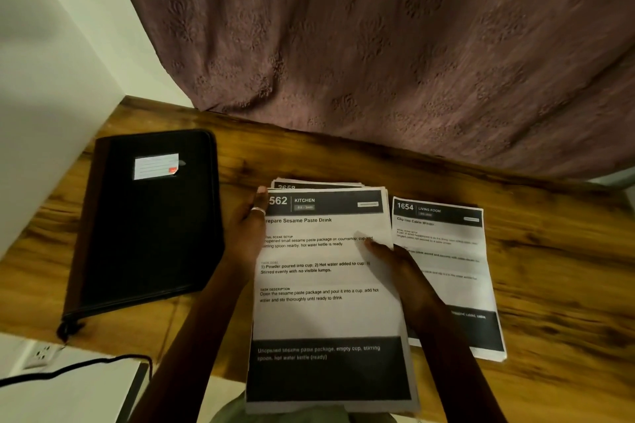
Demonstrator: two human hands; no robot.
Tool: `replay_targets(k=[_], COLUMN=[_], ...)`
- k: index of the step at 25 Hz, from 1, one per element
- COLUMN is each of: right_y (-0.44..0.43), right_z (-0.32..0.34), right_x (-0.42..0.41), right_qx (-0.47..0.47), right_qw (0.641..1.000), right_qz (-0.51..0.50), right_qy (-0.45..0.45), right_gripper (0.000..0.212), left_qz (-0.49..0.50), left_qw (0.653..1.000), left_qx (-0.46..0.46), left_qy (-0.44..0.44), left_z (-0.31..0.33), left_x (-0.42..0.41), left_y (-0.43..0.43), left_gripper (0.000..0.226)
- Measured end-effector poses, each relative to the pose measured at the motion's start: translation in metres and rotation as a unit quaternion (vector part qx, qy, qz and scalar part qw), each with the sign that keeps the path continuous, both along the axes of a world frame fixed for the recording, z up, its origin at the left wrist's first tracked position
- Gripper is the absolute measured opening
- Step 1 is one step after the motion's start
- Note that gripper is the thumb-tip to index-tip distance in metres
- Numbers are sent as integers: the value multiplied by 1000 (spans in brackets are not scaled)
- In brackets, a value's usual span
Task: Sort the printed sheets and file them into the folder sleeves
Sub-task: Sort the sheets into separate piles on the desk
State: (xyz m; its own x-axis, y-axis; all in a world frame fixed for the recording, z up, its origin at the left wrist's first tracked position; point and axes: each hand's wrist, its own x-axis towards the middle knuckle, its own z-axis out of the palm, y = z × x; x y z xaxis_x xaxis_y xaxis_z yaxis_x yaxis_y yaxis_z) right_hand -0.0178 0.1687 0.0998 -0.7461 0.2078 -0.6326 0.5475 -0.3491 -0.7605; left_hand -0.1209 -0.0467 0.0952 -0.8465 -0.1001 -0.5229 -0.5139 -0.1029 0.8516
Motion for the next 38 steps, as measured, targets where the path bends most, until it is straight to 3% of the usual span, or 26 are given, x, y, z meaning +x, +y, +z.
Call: replay_targets(k=[4,10,14,18,20,21,22,24,25,27,29,36,38], right_y=[-3,-9,-7,-4,12,24,39,61,62,57,52,51,60], right_z=[2,1,-11,-22,-38,-48,-58,-77,-82,-94,-102,-112,-102], right_x=[2,13,5,0,8,15,23,40,45,49,47,37,32], right_qx=[55,38,61,41,73,168,318,555,588,596,606,612,565], right_qw=[998,999,997,999,997,985,948,829,803,786,769,770,820], right_qz=[-31,-16,-42,-22,-10,-2,18,52,60,95,121,104,45], right_qy=[10,4,10,-15,14,28,16,-49,-77,-135,-162,-147,-80], right_gripper=[16,12,26,22,21,18,15,27,39,56,57,39,32], left_qz=[-24,-69,-82,-130,-120,-115,-117,-124,-130,-149,-153,-168,-179], left_qw=[999,998,996,989,989,989,988,987,986,983,983,982,978], left_qx=[15,-5,9,-36,-47,-50,-56,-65,-65,-67,-62,-46,-38], left_qy=[-14,1,24,55,68,78,84,85,85,83,79,75,100], left_z=[-7,-23,-14,-16,-19,-21,-21,-22,-22,-23,-22,-18,-13], left_x=[3,21,12,10,9,8,8,7,8,8,9,14,16], left_y=[-1,-3,-10,-14,-23,-29,-36,-48,-51,-51,-48,-39,-33], left_gripper=[26,28,28,27,25,24,23,19,19,18,18,24,22])
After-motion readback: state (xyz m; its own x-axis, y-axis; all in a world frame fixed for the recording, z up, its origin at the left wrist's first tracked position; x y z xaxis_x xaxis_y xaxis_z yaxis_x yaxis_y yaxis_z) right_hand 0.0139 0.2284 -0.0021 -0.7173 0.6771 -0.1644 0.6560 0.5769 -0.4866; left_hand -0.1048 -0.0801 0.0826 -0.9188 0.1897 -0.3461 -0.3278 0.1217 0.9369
